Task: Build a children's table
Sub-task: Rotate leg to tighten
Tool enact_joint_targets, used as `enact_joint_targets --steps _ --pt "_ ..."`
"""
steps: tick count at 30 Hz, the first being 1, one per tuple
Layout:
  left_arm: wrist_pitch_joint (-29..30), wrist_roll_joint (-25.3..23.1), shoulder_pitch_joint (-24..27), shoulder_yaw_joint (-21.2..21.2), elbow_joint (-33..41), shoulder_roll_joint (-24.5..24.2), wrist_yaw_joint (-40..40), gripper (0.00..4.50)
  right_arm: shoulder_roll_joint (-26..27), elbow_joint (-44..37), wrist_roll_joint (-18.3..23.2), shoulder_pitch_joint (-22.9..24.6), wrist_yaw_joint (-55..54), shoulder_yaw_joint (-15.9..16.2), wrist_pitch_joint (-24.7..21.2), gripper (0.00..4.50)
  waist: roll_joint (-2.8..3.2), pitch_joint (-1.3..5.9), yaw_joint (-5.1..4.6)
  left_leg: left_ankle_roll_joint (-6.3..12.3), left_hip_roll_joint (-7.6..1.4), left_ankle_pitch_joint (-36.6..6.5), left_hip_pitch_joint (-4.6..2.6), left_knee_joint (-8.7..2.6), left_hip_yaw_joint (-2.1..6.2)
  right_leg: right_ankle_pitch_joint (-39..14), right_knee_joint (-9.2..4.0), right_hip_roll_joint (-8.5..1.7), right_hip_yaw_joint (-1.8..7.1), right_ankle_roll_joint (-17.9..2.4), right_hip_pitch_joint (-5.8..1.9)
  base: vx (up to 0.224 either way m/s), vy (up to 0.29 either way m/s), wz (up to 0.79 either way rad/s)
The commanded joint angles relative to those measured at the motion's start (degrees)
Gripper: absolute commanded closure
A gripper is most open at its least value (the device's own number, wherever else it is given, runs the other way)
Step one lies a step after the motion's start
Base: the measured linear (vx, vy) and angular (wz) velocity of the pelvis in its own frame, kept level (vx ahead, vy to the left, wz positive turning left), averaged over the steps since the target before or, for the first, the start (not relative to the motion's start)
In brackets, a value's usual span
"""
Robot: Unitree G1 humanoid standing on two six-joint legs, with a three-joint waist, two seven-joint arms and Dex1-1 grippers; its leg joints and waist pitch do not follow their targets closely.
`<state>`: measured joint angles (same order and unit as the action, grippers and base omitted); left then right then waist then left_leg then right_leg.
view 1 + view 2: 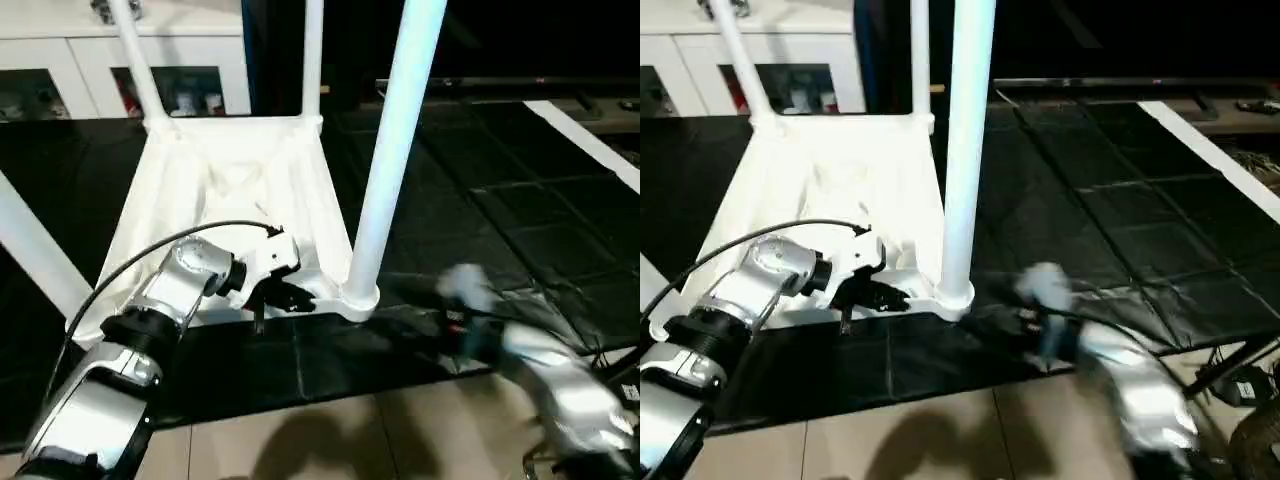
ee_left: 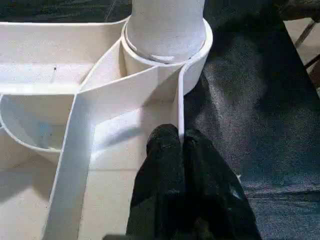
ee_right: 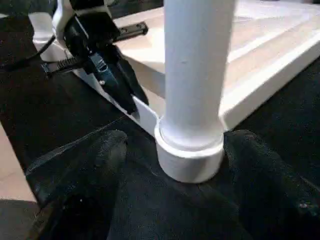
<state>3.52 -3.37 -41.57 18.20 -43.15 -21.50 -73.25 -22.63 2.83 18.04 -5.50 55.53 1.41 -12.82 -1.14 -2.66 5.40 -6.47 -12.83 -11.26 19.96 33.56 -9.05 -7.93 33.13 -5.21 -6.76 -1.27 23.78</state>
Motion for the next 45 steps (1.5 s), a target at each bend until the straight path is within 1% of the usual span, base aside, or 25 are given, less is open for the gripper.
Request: enact_joint_targets --steps 1,5,9,13,15,18,23,24,28,30,31,32,33,34,35,36,37,38,39,40,41,42,43,44,45 --pt "1.84 2.4 0.32 -1.97 6.24 -0.44 -0.34 4.5 -0.57 -5.51 2.35 2.49 -0.41 -1.24 -3.0 1.21 -0.35 3.62 0.24 3.74 -0.44 -10.26 0.35 -4.15 -0.65 -20.85 -3.91 -3.12 2.9 -7.03 -3.93 0.0 0.0 0.0" --pt "5.83 6.05 2.62 -4.48 13.98 -1.62 -1.1 4.06 0.42 -8.76 4.62 4.71 -3.36 -2.88 -5.81 0.91 -0.43 3.82 0.02 3.6 -0.63 -7.7 0.54 -4.14 -0.62 -16.35 -3.1 -2.98 3.0 -8.62 -3.88 0.0 0.0 0.0" --pt "13.7 12.09 6.16 -8.21 25.02 -2.86 -1.13 3.87 2.01 -9.78 3.5 6.09 -6.93 -3.75 -3.7 0.71 -0.44 3.48 -0.1 2.95 -0.69 -8.74 0.4 -4.17 -0.88 -15.51 -3.08 -3.17 3.07 -10.64 -3.66 0.0 0.0 0.0" --pt "17.36 16.31 10.74 -13.0 33.27 -3.48 2.26 3.41 4.07 -10.93 2.8 7.1 -10.48 -4.62 -1.98 0.27 -0.71 3.2 -0.4 2.58 -0.34 -10.51 0.41 -4.25 -0.95 -21.84 -3.7 -2.92 2.89 -7.54 -3.57 0.0 0.0 0.0" --pt "19.74 18.55 13.53 -16.49 37.41 -2.58 5.78 3.19 5.47 -12.68 3.2 7.75 -12.5 -5.22 -1.83 0.08 -1.52 3.25 -0.55 2.57 -0.3 -10.71 0.51 -4.18 -0.98 -23.81 -3.83 -2.87 2.86 -5.84 -3.58 0.0 0.0 0.0" --pt "22.36 20.07 18.26 -20.27 43.39 0.5 13.14 3.05 7.53 -13.7 3.32 8.28 -15.92 -5.78 -1.01 0.01 -0.75 3.25 -0.62 2.04 -0.62 -11.76 0.26 -4.34 -0.73 -25.21 -4.04 -2.86 2.76 -4.68 -3.22 0.0 0.0 0.0" --pt "22.78 17.32 27.34 -27.33 52.59 9.22 30.76 2.67 9.12 -15.73 2.24 9.83 -21.55 -5.31 -5.36 0.0 -0.99 3.01 -0.81 2.03 -0.48 -14.04 0.4 -4.38 -0.67 -26.68 -4.86 -2.44 2.54 -2.92 -3.2 0.0 0.0 0.0" --pt "18.67 14.91 31.15 -29.46 55.27 12.05 36.53 2.57 9.02 -16.76 1.54 10.89 -22.41 -4.62 -5.92 0.0 -1.06 2.92 -0.81 2.09 -0.56 -14.01 0.57 -4.41 -0.67 -26.24 -5.01 -2.42 2.54 -2.84 -3.23 0.0 0.0 0.0" --pt "14.75 13.89 37.8 -32.2 58.48 16.31 42.83 2.25 9.95 -17.31 -1.05 12.78 -23.88 -2.99 -4.2 0.0 -1.52 2.7 -0.95 2.49 -0.02 -16.72 0.63 -4.29 -0.58 -32.19 -6.2 -2.21 1.97 1.26 -2.78 0.0 0.0 0.0" --pt "14.02 11.08 43.84 -31.34 62.71 18.2 46.89 2.01 10.4 -17.87 -2.5 13.84 -25.62 -2.02 -3.47 0.0 -1.36 2.06 -1.26 3.79 -0.05 -19.36 3.86 -5.76 3.14 -29.95 -5.08 -3.23 -1.26 0.8 -5.3 0.0 0.0 0.0" --pt "13.58 10.35 45.05 -30.56 63.83 18.36 47.72 1.93 10.2 -18.09 -2.94 13.94 -25.94 -1.77 -2.93 0.0 -0.27 2.22 -1.35 3.31 -0.8 -21.3 3.46 -6.11 3.99 -27.55 -5.09 -2.66 -1.76 -0.1 -5.46 0.004 -0.029 0.43" --pt "13.31 10.2 45.72 -30.3 64.47 18.76 48.32 1.89 10.0 -17.8 -2.99 13.83 -25.72 -1.84 -2.19 0.0 0.36 1.71 -2.57 3.18 -2.98 -27.77 3.34 -7.67 6.99 -21.72 -3.37 -1.45 -2.07 -2.33 -5.63 0.018 -0.069 0.59" --pt "13.2 10.56 46.66 -30.09 65.1 19.84 49.26 1.84 9.8 -17.5 -2.41 13.65 -25.34 -2.26 -1.65 0.0 0.88 1.79 -2.79 3.79 -4.63 -31.22 2.58 -8.9 8.98 -18.52 -1.41 -0.68 -1.86 -4.02 -5.49 0.018 -0.069 0.59" --pt "13.08 11.2 47.08 -30.03 65.24 20.52 49.54 1.75 9.8 -17.48 -1.75 13.58 -25.17 -2.66 -1.64 0.0 0.83 1.49 -3.47 6.88 -4.98 -32.13 1.92 -8.79 10.88 -13.98 0.75 -0.23 -0.52 -8.0 -4.53 0.037 -0.108 0.67" --pt "13.44 11.54 47.36 -30.2 65.46 20.96 49.95 1.64 10.86 -17.41 0.26 13.48 -25.34 -4.11 -1.5 0.0 0.18 1.27 -3.95 7.83 -5.43 -30.42 -0.7 -6.47 6.59 -14.56 -1.78 -1.36 1.82 -11.47 -2.33 0.08 -0.137 0.67" --pt "13.44 11.54 47.36 -30.2 65.46 20.96 49.95 1.55 10.86 -17.41 0.26 13.48 -25.34 -4.11 -1.5 0.0 0.18 1.27 -3.95 7.83 -5.43 -30.42 -0.7 -6.47 6.59 -14.56 -1.78 -1.36 1.82 -11.47 -2.33 0.08 -0.137 0.67" --pt "12.69 11.28 47.82 -30.23 65.51 21.21 50.92 1.46 10.87 -16.87 1.73 13.28 -24.07 -5.22 -0.26 0.0 -2.11 0.43 -1.79 3.05 1.99 -22.29 -1.41 -0.61 0.53 -41.68 -8.15 -5.24 2.63 -4.55 -1.46 0.026 -0.143 0.36" --pt "11.95 10.89 47.95 -30.21 65.36 21.21 51.25 1.37 10.17 -16.5 1.55 13.17 -22.96 -5.1 0.54 0.0 -3.02 0.35 -0.07 3.74 1.79 -12.12 -0.44 1.11 0.16 -58.08 -10.03 -8.59 4.97 3.77 -2.4 0.005 -0.071 -0.05" --pt "10.5 10.78 48.72 -29.88 65.49 21.06 50.95 1.37 9.69 -16.26 2.39 13.01 -21.15 -5.32 1.07 0.0 -4.09 1.13 0.67 4.88 1.72 -8.58 1.24 1.35 0.31 -59.61 -9.13 -9.49 6.54 6.22 -4.1 0.005 -0.071 -0.05" --pt "9.26 10.09 49.57 -29.67 65.71 20.85 51.05 1.25 9.39 -16.1 2.95 12.81 -20.38 -5.68 0.93 0.0 -3.88 1.94 2.55 6.54 1.18 -5.68 1.93 2.37 0.85 -59.82 -8.8 -11.42 9.07 7.44 -4.68 0.0 0.0 0.0" --pt "7.85 10.15 50.77 -29.4 66.26 20.82 51.36 1.08 9.02 -15.98 3.5 12.6 -19.8 -5.78 0.85 0.0 -4.11 1.97 2.88 8.79 0.83 -5.47 3.15 1.92 2.09 -51.47 -7.5 -12.06 10.39 4.0 -5.89 0.002 0.058 0.01" --pt "7.6 10.7 51.44 -29.4 66.56 20.92 51.46 1.03 8.36 -16.06 3.9 12.67 -18.83 -5.44 0.71 0.0 -2.72 1.84 2.77 9.89 -0.43 -3.39 1.64 -0.71 2.48 -40.1 -6.76 -9.76 8.4 -3.25 -5.13 0.002 0.058 0.01" --pt "7.54 10.76 51.9 -29.38 66.75 20.9 51.64 0.99 7.81 -16.24 4.3 12.79 -17.91 -5.12 0.45 0.0 -2.48 1.73 1.87 11.0 -0.22 -2.88 1.51 -2.81 2.13 -33.54 -5.21 -6.11 6.14 -5.73 -4.56 -0.001 0.084 0.01" --pt "7.49 10.81 52.15 -29.38 66.87 20.91 51.72 0.92 7.51 -16.36 4.61 12.87 -17.4 -4.95 0.2 0.0 -1.59 1.9 0.84 12.76 -0.81 -5.39 -0.4 -3.59 1.6 -23.88 -3.55 -2.36 4.04 -8.56 -2.94 0.008 0.092 0.1" --pt "6.9 11.29 53.03 -29.56 67.45 21.25 51.76 0.81 6.77 -16.95 6.03 13.22 -16.06 -4.77 -0.96 0.0 -1.28 1.98 0.36 12.73 -1.29 -8.5 -1.18 -3.6 1.56 -21.71 -3.04 -1.69 4.0 -9.47 -2.31 0.008 0.092 0.1"
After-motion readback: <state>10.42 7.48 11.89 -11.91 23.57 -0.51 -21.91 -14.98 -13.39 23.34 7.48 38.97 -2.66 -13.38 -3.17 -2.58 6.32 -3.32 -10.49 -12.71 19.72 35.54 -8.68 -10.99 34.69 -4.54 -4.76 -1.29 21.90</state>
